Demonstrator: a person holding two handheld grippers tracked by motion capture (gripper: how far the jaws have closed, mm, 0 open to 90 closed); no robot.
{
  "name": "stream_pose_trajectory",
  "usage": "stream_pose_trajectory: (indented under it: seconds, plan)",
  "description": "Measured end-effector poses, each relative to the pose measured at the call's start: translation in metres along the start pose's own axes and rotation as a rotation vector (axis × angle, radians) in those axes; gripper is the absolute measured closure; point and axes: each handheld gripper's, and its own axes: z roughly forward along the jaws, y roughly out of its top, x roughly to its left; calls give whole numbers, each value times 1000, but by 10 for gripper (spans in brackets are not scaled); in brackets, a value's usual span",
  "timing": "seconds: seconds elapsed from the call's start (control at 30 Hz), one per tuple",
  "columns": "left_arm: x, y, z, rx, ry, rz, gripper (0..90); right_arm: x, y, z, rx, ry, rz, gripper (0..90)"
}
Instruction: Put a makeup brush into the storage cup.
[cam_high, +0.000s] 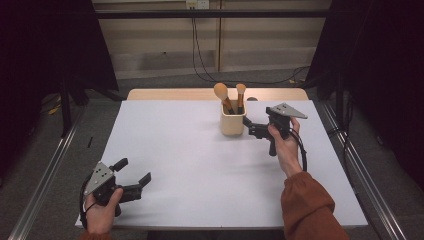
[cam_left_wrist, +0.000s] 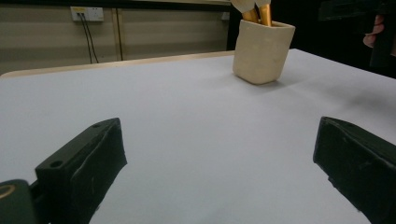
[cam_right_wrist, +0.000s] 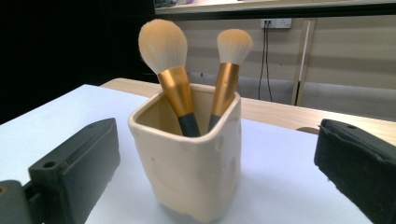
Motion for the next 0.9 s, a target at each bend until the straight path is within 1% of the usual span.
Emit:
stream_pose_trajectory:
  seconds: [0.07,0.1,0.13,0.37,0.43,0.47,0.5,0.53,0.57,0.83,0.9]
  plan:
    - [0,0,0,-1,1,1,21,-1,-2,-5,7,-12,-19,0]
    - [0,0,0,-1,1,0,21,-1,-3,-7,5,-18,-20,0]
    - [0,0,0,-1,1,0,21,-1,-5,-9,6,-14,-25,0]
    - [0,0,-1,-1,7,1,21,-5,-13,-25,9,-16,-12,0]
    - [0,0,-1,-1,5,0,21,-6,-16,-29,29,-24,-8,1]
    - [0,0,-1,-1,3,3,21,-6,-17,-32,30,-25,-10,1]
    - [0,0,-1,-2,2,3,21,-7,-18,-36,19,-25,0,2]
    - [-1,0,-1,-2,1,2,21,-7,-19,-38,20,-27,5,2]
    - [-1,0,-1,-3,-1,2,21,-8,-20,-41,26,-28,0,1]
    - [0,1,-1,-12,7,-7,17,-8,-34,-69,10,-37,-19,6]
    - [-1,1,-1,-13,7,-7,17,-10,-38,-77,6,-37,-9,6]
